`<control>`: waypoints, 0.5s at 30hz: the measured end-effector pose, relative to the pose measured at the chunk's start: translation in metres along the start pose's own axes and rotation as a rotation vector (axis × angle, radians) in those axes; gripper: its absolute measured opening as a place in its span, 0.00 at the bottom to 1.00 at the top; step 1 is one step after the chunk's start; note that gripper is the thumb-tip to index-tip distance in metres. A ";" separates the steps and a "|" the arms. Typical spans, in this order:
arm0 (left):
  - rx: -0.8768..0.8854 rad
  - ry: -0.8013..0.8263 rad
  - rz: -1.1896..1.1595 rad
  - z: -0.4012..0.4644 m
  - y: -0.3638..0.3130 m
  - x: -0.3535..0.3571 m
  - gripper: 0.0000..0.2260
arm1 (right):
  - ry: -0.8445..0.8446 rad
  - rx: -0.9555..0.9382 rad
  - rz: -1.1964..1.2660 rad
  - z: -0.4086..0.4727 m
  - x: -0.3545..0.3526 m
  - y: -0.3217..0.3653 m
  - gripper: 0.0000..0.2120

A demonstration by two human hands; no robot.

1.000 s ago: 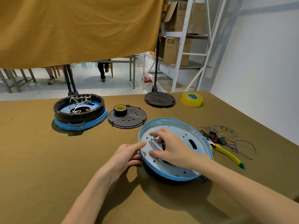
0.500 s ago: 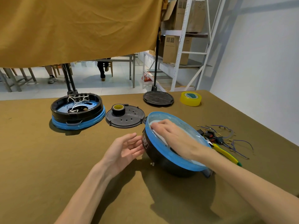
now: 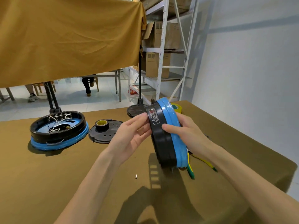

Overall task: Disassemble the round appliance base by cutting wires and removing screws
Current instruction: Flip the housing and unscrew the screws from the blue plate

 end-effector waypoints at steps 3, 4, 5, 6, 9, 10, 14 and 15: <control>0.091 -0.044 0.311 0.005 -0.005 0.019 0.20 | -0.073 -0.024 0.141 -0.006 -0.008 -0.013 0.15; 0.113 -0.081 0.407 0.007 -0.007 0.022 0.21 | -0.082 -0.021 0.215 -0.007 -0.010 -0.020 0.17; 0.125 -0.110 0.475 0.009 -0.007 0.022 0.22 | -0.075 -0.013 0.307 -0.007 -0.011 -0.027 0.18; 0.130 -0.121 0.529 0.010 -0.006 0.022 0.23 | -0.056 -0.004 0.413 -0.007 -0.011 -0.033 0.19; 0.142 -0.097 0.725 0.012 -0.002 0.021 0.24 | -0.034 0.022 0.698 -0.008 -0.009 -0.052 0.17; 0.153 -0.083 0.805 0.011 0.000 0.021 0.25 | -0.054 0.034 0.761 -0.008 -0.007 -0.059 0.16; 0.129 -0.032 1.086 0.014 0.016 0.016 0.31 | -0.180 0.112 0.976 -0.014 0.004 -0.095 0.12; 0.104 -0.007 1.132 0.015 0.023 0.015 0.30 | -0.217 0.135 0.995 -0.017 0.006 -0.104 0.12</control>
Point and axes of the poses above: each hand's wrist, its own z-axis towards the middle knuckle, its own x-axis out of the palm, y = z × x, the point moved 6 cm from there along z, towards the middle knuckle, and after that the axes turned 9 degrees about y, right-handed, at the moved point
